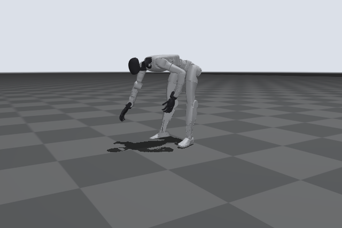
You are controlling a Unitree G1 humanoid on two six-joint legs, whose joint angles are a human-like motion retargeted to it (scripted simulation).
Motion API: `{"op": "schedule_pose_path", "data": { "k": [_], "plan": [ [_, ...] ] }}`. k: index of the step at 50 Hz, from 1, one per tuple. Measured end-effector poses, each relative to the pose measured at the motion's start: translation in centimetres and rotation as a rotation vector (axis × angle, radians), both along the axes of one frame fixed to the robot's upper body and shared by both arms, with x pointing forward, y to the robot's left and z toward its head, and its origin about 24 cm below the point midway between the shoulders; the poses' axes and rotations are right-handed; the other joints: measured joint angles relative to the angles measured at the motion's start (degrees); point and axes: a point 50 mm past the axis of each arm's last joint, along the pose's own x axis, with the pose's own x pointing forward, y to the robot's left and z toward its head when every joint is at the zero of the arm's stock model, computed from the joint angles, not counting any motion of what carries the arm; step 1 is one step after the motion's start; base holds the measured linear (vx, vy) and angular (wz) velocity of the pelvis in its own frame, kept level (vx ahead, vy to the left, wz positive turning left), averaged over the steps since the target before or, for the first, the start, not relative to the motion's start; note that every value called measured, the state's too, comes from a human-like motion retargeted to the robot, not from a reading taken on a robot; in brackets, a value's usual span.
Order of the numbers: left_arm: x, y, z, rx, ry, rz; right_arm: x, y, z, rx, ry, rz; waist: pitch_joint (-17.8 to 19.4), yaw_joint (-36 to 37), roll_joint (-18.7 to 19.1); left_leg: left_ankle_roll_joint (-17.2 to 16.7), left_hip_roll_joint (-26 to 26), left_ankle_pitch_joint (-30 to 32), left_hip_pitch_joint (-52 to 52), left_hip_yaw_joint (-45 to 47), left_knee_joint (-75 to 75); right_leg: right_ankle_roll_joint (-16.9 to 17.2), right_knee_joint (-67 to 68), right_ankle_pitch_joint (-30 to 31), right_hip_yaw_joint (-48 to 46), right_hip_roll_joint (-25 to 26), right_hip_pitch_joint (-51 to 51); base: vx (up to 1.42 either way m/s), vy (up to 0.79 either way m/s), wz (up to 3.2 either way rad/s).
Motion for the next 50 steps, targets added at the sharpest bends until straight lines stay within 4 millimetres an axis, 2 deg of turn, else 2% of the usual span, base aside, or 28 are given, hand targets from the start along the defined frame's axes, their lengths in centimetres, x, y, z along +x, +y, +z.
{"op": "schedule_pose_path", "data": {
  "k": [2,5,7,10,12,14,17,20,23,25,28,31,33,35,39,42,43,45,48,50],
  "plan": [
    [-0.1,-0.6,-0.2,0.008,0.006,-0.043,0.9,2.8,-0.6,-0.051,0.041,0.108,0.0,1.8,0.9,0.0,0.0,0.0,-0.3,0.3,0.0,0.0,0.0,0.1,0.2,0.0,-0.5,0.00,0.00,0.00],
    [-0.3,-1.0,-0.6,0.032,0.015,-0.088,2.4,8.3,-2.8,-0.204,0.116,0.281,0.0,4.4,2.0,0.0,0.1,-0.1,-0.5,0.9,0.0,0.0,0.0,0.2,0.5,0.3,-1.2,-0.05,-0.01,0.06],
    [-0.1,-0.8,-0.7,0.130,-0.002,-0.114,2.8,12.3,-4.6,-0.374,0.143,0.383,0.0,5.6,4.0,0.0,0.0,0.3,-2.3,2.2,1.7,0.0,1.7,-0.5,-1.2,-0.6,-2.4,-0.17,0.05,0.22],
    [1.0,1.2,-0.2,0.133,0.007,-0.038,2.5,18.4,-8.1,-0.733,0.147,0.463,0.0,6.9,3.8,0.0,0.4,0.4,-0.9,2.2,0.0,0.0,0.6,-0.4,-0.3,0.4,-1.8,0.02,-0.11,-0.10],
    [2.3,4.2,0.8,0.043,0.042,0.090,2.0,21.3,-10.5,-0.931,0.093,0.432,0.0,6.8,2.7,0.0,0.7,-0.2,0.1,2.3,0.0,0.0,0.0,0.3,1.2,1.2,-1.7,0.02,-0.13,-0.23],
    [3.7,7.3,2.2,0.013,0.054,0.246,1.2,23.6,-11.7,-0.982,0.037,0.457,0.0,6.0,2.4,0.0,0.7,0.0,0.0,2.5,0.0,0.0,0.0,0.3,1.0,1.2,-1.7,-0.03,0.00,0.02],
    [4.8,12.7,5.6,-0.101,0.055,0.527,0.0,26.2,-12.5,-0.917,-0.024,0.538,0.0,3.1,0.4,0.0,0.6,-0.2,0.2,2.5,0.0,0.0,0.0,0.4,1.4,1.1,-1.5,0.00,0.00,0.00],
    [4.2,17.5,10.2,-0.242,0.048,0.732,-1.2,27.6,-13.0,-0.737,-0.063,0.685,0.0,-0.7,-1.6,0.0,0.8,-0.2,0.2,2.3,0.0,0.0,0.0,0.5,1.0,1.2,-1.4,0.00,0.00,0.00],
    [3.4,18.8,14.6,-0.296,0.008,0.783,-1.7,27.4,-13.4,-0.652,-0.074,0.779,0.0,-4.7,-3.0,0.0,1.0,0.0,-0.1,2.0,0.0,0.0,0.0,0.6,0.2,1.4,-1.4,0.00,0.00,0.00],
    [3.5,17.6,17.5,-0.243,-0.031,0.748,-1.5,26.6,-13.5,-0.634,-0.070,0.793,0.0,-7.2,-4.2,0.0,0.9,0.2,-0.4,1.8,0.0,0.0,0.0,0.7,-0.2,1.5,-1.4,0.00,0.00,0.00],
    [4.6,13.2,21.1,-0.044,-0.081,0.599,-0.6,24.8,-13.7,-0.596,-0.038,0.756,0.0,-10.6,-6.8,0.0,0.9,0.6,-0.7,2.3,0.0,0.0,0.0,1.0,-0.8,1.5,-1.6,-0.06,0.06,-0.14],
    [5.7,9.1,22.7,0.146,-0.067,0.476,0.6,23.2,-14.6,-0.530,0.037,0.694,0.0,-14.5,-9.1,0.0,0.6,0.5,-0.3,1.7,0.0,0.0,0.0,1.0,-0.7,1.3,-0.9,0.02,0.08,-0.12],
    [6.4,7.4,22.4,0.316,-0.035,0.471,1.3,22.7,-14.9,-0.485,0.101,0.667,0.0,-17.1,-10.3,0.0,0.2,0.7,0.0,2.0,0.0,0.0,0.0,1.3,-0.7,1.3,-0.6,-0.03,0.09,-0.18],
    [7.0,6.6,21.5,0.368,-0.015,0.474,1.4,22.8,-15.4,-0.344,0.117,0.698,0.0,-19.1,-12.1,0.0,0.5,0.4,0.5,1.8,0.0,0.0,0.0,1.0,-0.6,1.3,-0.1,0.04,0.00,-0.07],
    [8.0,5.7,17.8,0.460,-0.008,0.463,1.4,22.2,-15.5,-0.182,0.096,0.744,0.0,-19.9,-13.1,0.0,0.6,0.0,1.6,2.3,0.0,0.0,0.0,0.9,0.0,1.5,0.6,0.02,0.00,-0.03],
    [8.1,5.3,14.7,0.525,-0.032,0.448,1.8,20.1,-15.1,-0.187,0.076,0.722,0.0,-17.8,-11.6,0.0,0.4,0.2,2.0,3.2,0.0,0.0,0.0,1.1,0.2,1.6,0.5,-0.02,-0.01,0.06],
    [8.1,5.6,13.7,0.545,-0.033,0.446,2.0,19.2,-15.1,-0.156,0.063,0.716,0.0,-16.8,-10.5,0.0,0.3,0.6,1.6,3.9,0.0,0.0,0.0,1.0,-0.3,1.3,0.3,-0.01,-0.05,0.20],
    [7.6,7.0,12.6,0.475,-0.032,0.486,2.2,17.5,-15.0,-0.127,0.038,0.677,0.0,-14.4,-9.2,0.0,0.9,0.3,1.7,3.5,0.0,0.0,0.0,0.8,0.1,1.8,0.0,0.09,-0.14,0.04],
    [7.1,10.0,11.4,0.457,0.022,0.612,2.8,15.0,-14.2,-0.152,0.033,0.592,0.0,-11.3,-6.2,0.0,1.2,0.7,1.0,4.0,0.1,0.0,0.2,0.9,-0.1,1.9,-0.9,0.02,-0.10,0.12],
    [6.6,12.3,11.2,0.407,0.069,0.719,3.1,13.7,-13.6,-0.185,0.045,0.524,0.0,-9.4,-4.7,0.0,1.6,0.4,0.9,3.3,0.0,0.0,0.0,1.3,0.8,2.5,-1.4,-0.01,-0.11,-0.01]
  ]
}}
